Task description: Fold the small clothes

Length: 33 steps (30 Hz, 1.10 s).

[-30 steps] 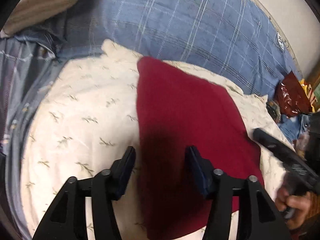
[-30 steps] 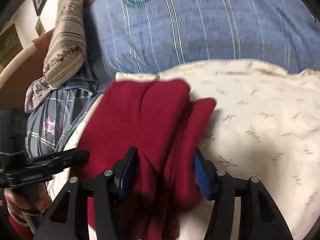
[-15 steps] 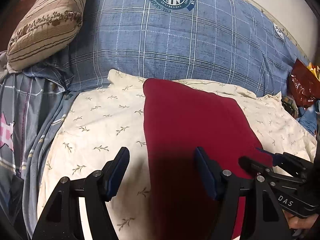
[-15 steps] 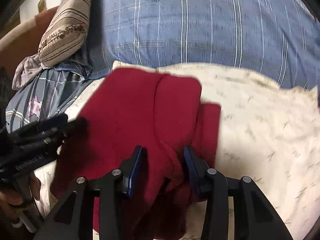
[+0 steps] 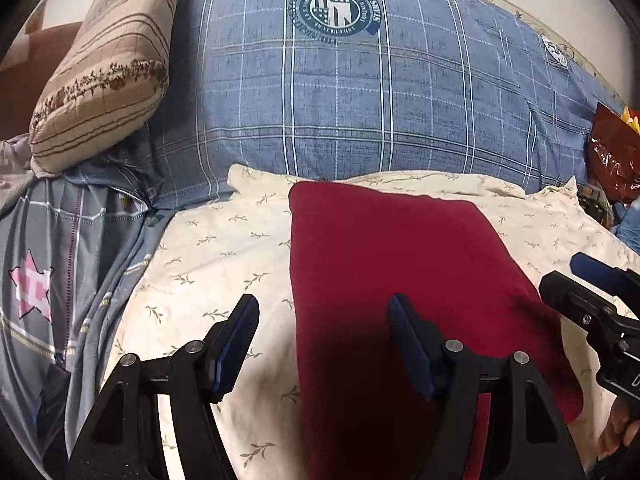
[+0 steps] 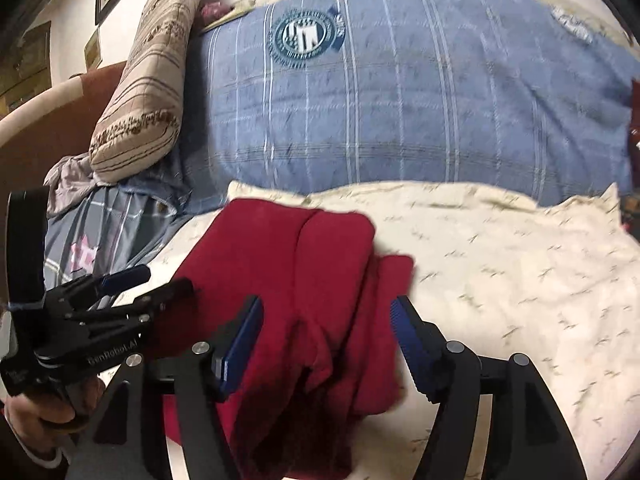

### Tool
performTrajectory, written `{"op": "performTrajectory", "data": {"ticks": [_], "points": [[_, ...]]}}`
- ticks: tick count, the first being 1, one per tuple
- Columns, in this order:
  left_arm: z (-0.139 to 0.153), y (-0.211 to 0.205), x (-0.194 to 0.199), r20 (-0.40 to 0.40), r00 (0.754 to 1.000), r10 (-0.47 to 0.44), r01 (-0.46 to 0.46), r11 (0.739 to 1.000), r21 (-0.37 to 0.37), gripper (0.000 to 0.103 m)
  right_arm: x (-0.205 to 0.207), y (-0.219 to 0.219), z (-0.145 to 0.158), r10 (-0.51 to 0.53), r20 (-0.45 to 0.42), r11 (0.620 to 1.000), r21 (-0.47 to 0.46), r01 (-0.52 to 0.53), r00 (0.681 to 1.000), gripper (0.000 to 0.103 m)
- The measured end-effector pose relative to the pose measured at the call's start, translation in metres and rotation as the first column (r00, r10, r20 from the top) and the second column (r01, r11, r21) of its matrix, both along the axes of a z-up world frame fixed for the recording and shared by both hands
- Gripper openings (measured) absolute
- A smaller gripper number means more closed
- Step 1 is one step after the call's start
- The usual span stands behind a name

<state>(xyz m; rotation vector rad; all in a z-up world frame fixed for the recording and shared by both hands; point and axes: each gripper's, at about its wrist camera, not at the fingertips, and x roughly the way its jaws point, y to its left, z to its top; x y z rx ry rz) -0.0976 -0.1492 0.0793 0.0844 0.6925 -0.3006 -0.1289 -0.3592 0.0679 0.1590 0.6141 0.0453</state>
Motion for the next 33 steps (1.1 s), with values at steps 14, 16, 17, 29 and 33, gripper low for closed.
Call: {"op": "performTrajectory", "data": {"ticks": [14, 16, 17, 29, 33], "points": [[0.004, 0.005, 0.0, -0.003, 1.0, 0.021, -0.021, 1.0, 0.018, 0.067, 0.004, 0.012, -0.004, -0.005, 0.002, 0.999, -0.035, 0.005, 1.0, 0.08], [0.004, 0.006, 0.0, -0.004, 1.0, 0.024, -0.024, 1.0, 0.012, 0.067, 0.006, 0.015, -0.007, 0.003, -0.006, 0.999, -0.041, -0.003, 1.0, 0.08], [0.004, 0.006, 0.0, -0.001, 1.0, 0.027, -0.027, 1.0, 0.011, 0.067, 0.007, 0.017, -0.007, 0.006, -0.008, 0.999, -0.047, -0.006, 1.0, 0.08], [0.002, 0.007, 0.001, 0.012, 0.999, 0.047, -0.048, 0.998, 0.036, 0.067, 0.011, 0.018, -0.011, -0.011, -0.026, 0.999, -0.046, 0.01, 1.0, 0.081], [0.002, 0.006, 0.001, 0.018, 0.999, 0.043, -0.044, 0.998, 0.045, 0.067, 0.011, 0.02, -0.011, -0.005, -0.025, 0.999, -0.05, 0.004, 1.0, 0.081]]}}
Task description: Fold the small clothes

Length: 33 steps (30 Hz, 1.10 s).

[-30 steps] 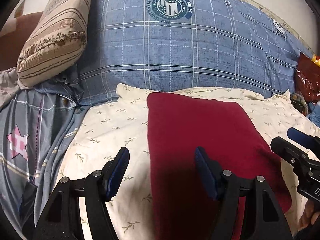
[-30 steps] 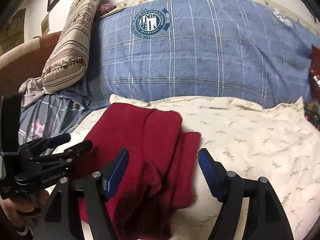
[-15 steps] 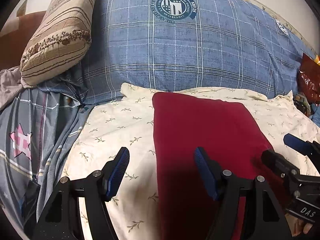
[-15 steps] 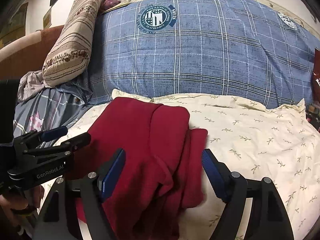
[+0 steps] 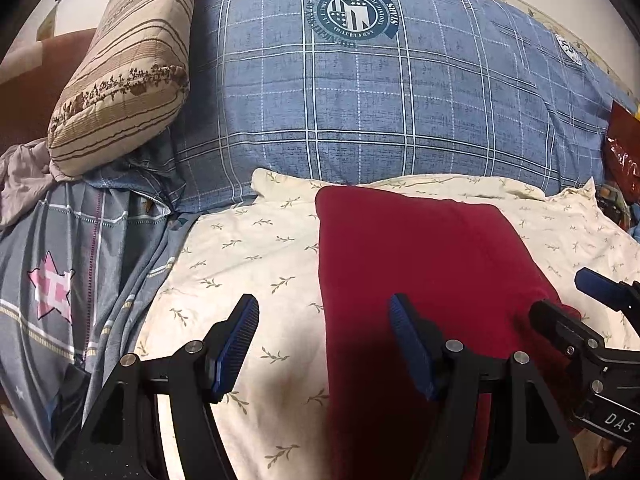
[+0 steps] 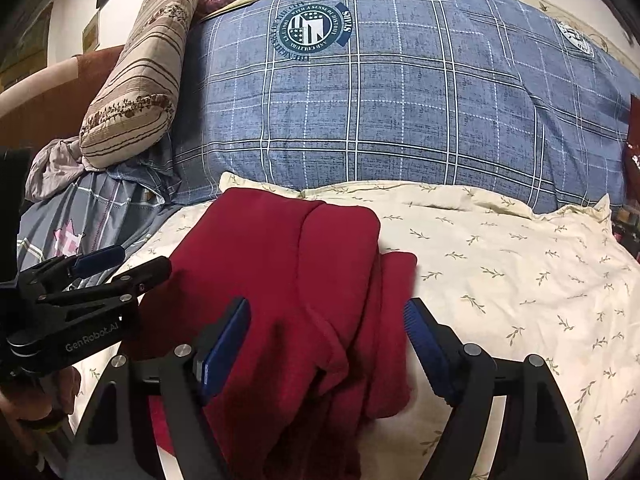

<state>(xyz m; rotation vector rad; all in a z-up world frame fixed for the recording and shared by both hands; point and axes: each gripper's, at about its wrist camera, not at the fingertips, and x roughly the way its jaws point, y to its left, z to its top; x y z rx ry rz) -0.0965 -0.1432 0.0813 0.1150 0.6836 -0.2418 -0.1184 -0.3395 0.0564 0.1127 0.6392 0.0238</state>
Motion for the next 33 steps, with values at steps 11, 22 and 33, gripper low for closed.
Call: {"op": "performTrajectory", "data": {"ticks": [11, 22, 33], "points": [[-0.0004, 0.0018, -0.0001, 0.004, 1.0, 0.006, -0.006, 1.0, 0.003, 0.067, 0.0009, 0.0006, -0.0013, -0.004, -0.006, 1.0, 0.005, 0.004, 1.0, 0.081], [-0.0001, 0.0022, 0.0002, 0.009, 1.0, 0.005, -0.005, 1.0, 0.006, 0.067, 0.0025, 0.0025, -0.0038, 0.003, -0.011, 1.0, 0.006, -0.003, 1.0, 0.082], [0.0001, 0.0034, 0.0002, 0.012, 1.0, 0.002, -0.002, 1.0, 0.005, 0.067, 0.0031, 0.0029, -0.0039, 0.005, -0.014, 1.0, 0.01, -0.005, 1.0, 0.082]]}}
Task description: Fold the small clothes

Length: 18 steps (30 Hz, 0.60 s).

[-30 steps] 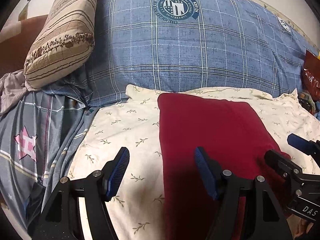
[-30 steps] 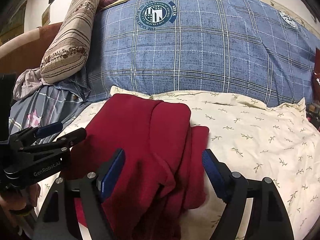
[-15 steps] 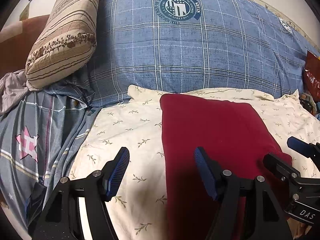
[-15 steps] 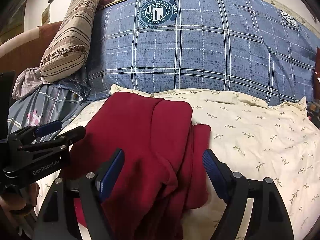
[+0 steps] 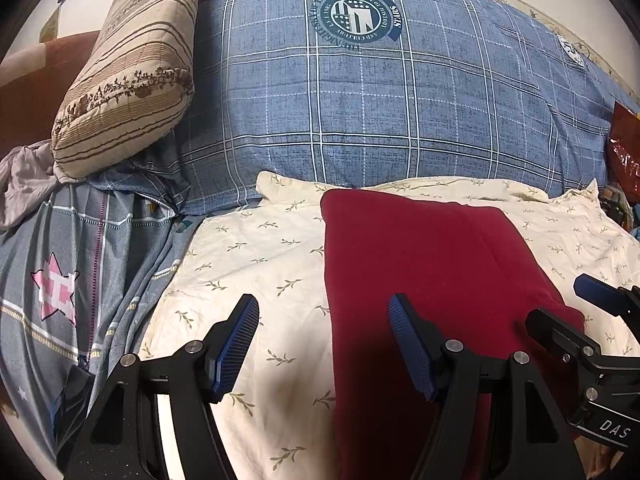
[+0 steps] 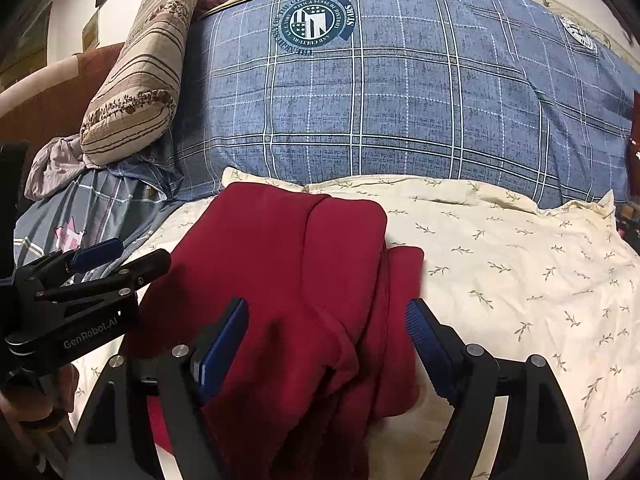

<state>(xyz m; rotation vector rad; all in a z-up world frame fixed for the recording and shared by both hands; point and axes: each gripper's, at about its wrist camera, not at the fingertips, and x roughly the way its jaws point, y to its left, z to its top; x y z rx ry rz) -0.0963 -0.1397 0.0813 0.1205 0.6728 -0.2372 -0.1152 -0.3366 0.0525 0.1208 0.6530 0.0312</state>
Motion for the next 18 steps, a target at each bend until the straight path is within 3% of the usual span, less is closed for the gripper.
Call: {"op": "performTrajectory", "data": {"ticks": [18], "points": [[0.0002, 0.0001, -0.0002, 0.001, 1.0, 0.002, -0.002, 1.0, 0.0, 0.067, 0.0005, 0.0015, -0.0016, 0.003, -0.007, 1.0, 0.002, -0.003, 1.0, 0.082]]}}
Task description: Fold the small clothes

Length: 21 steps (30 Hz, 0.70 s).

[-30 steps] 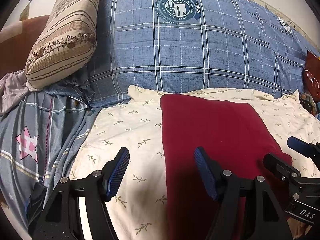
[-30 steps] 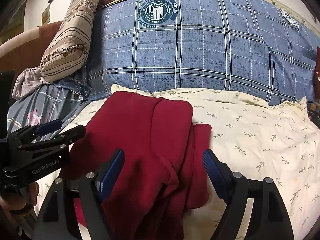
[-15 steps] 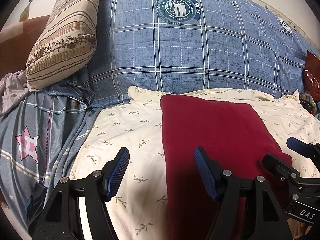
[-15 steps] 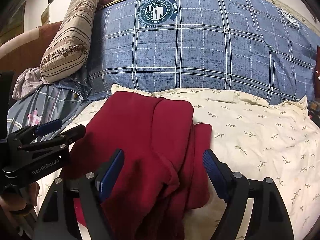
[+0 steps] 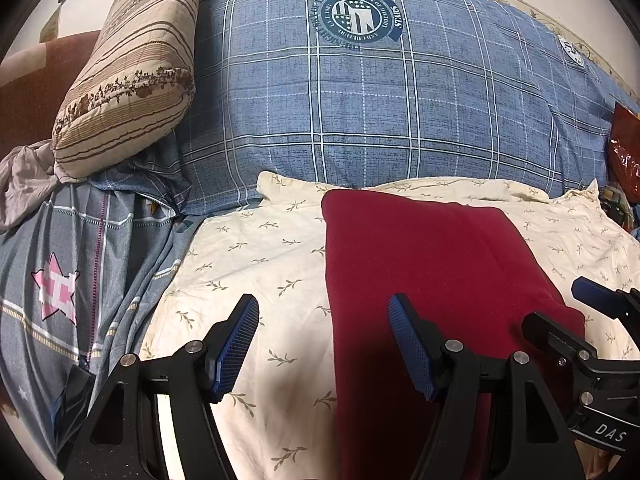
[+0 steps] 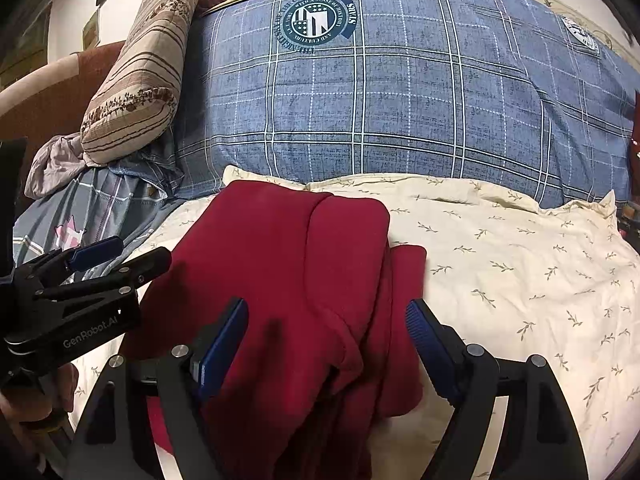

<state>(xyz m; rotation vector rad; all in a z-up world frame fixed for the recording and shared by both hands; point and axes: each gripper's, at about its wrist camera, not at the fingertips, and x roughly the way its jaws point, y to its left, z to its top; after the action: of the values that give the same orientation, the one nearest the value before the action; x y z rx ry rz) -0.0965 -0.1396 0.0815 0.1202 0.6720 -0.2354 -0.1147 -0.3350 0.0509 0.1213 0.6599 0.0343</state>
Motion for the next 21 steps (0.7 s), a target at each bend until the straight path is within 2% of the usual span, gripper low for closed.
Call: {"op": "performTrajectory", "data": {"ticks": [21], "points": [[0.0, 0.0004, 0.0014, -0.004, 1.0, 0.001, -0.001, 1.0, -0.004, 0.067, 0.0006, 0.003, 0.0001, 0.002, -0.003, 1.0, 0.0, -0.002, 1.0, 0.083]]}}
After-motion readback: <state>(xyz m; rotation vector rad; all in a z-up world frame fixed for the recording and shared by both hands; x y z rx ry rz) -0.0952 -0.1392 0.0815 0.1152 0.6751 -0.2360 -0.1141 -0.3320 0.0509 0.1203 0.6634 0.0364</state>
